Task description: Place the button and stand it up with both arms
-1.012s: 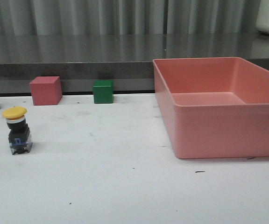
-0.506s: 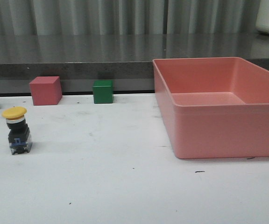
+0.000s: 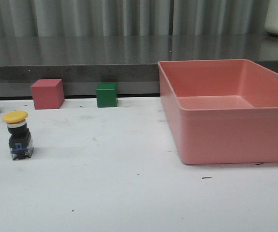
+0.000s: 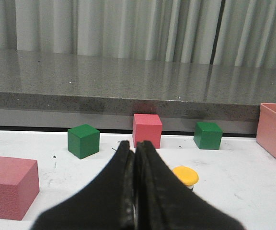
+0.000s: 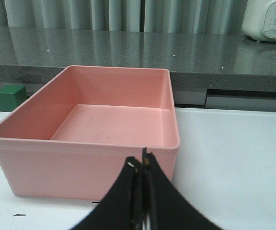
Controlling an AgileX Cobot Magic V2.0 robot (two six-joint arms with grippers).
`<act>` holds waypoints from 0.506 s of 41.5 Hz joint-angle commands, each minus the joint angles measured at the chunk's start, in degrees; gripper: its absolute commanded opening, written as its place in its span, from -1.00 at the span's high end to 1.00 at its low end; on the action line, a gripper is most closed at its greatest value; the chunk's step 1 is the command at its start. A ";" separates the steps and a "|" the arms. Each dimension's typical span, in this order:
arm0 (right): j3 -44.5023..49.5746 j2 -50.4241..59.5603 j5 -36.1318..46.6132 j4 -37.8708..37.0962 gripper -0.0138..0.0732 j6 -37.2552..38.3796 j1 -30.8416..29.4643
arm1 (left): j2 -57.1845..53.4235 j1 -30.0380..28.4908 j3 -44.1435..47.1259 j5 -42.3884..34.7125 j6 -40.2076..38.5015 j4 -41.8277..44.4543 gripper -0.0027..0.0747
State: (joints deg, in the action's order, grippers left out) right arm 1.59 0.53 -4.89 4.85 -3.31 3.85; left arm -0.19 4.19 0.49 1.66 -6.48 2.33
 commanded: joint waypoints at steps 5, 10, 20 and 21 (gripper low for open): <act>-0.25 1.08 5.28 0.16 0.84 -0.33 -0.40 | -0.64 -0.02 0.80 -4.96 -0.33 -0.45 0.98; -0.25 1.08 5.28 0.16 0.84 -0.33 -0.40 | -0.64 -0.10 0.80 -4.96 -0.33 -0.45 0.98; -0.25 1.08 5.28 0.16 0.84 -0.33 -0.40 | -1.40 -3.86 0.80 -4.96 -0.33 -0.45 0.98; -0.25 1.08 5.28 0.16 0.84 -0.33 -0.40 | -1.39 -3.86 0.80 -5.07 -0.33 -0.45 0.98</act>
State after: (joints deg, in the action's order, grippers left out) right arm 1.59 0.53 -4.81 4.85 -3.20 3.78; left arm -0.19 0.53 0.49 1.66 -6.48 2.33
